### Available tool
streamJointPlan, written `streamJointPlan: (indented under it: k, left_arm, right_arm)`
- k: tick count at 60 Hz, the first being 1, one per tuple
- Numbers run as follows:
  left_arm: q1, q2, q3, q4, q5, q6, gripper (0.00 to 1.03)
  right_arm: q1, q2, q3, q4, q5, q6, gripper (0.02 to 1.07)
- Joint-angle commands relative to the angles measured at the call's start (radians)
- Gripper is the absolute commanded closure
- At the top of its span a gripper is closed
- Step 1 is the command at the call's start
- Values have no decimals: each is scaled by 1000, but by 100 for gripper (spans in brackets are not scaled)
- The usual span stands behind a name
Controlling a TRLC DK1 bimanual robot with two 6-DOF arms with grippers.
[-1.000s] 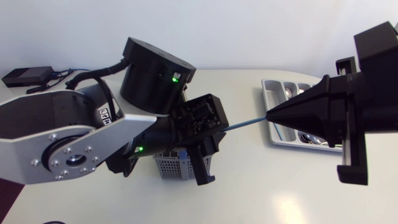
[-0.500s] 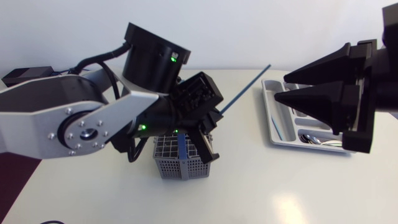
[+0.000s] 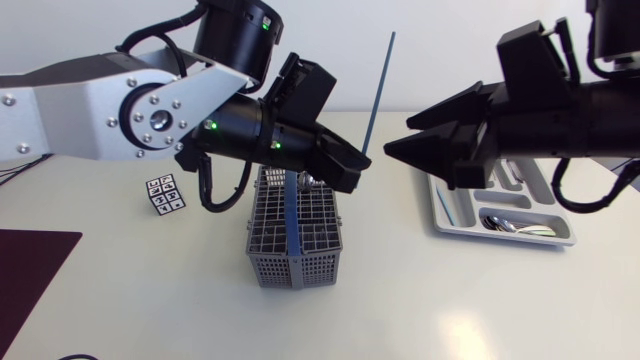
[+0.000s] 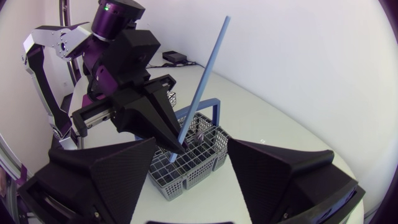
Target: Transfer all utensils from the basket to the drawer tray.
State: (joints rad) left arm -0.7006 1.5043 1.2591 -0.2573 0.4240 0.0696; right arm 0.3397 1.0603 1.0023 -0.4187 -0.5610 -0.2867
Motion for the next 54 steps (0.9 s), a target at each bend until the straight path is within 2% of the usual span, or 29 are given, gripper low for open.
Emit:
streamJointPlan:
  k: [1,22,28,31,38,41,45,54]
  left_arm:
    - [23,33,39,-13,61,-68,100]
    - [62,65,51,-8,142,-108,100]
    - [64,68,52,-5,154,-116,100]
    - [64,70,52,-3,157,-116,100]
    - [62,73,52,1,159,-119,100]
    - [62,76,54,1,159,-119,100]
    - [62,77,52,1,159,-120,100]
    - [66,77,56,3,157,-122,100]
  right_arm:
    - [10,56,30,24,-16,50,32]
    - [12,181,88,95,-63,113,64]
    - [13,204,99,100,-71,115,66]
    - [12,216,107,100,-82,116,72]
    - [10,237,121,98,-100,121,76]
    - [12,244,124,97,-100,121,82]
    - [15,250,127,92,-108,121,97]
    - [15,262,131,64,-132,121,101]
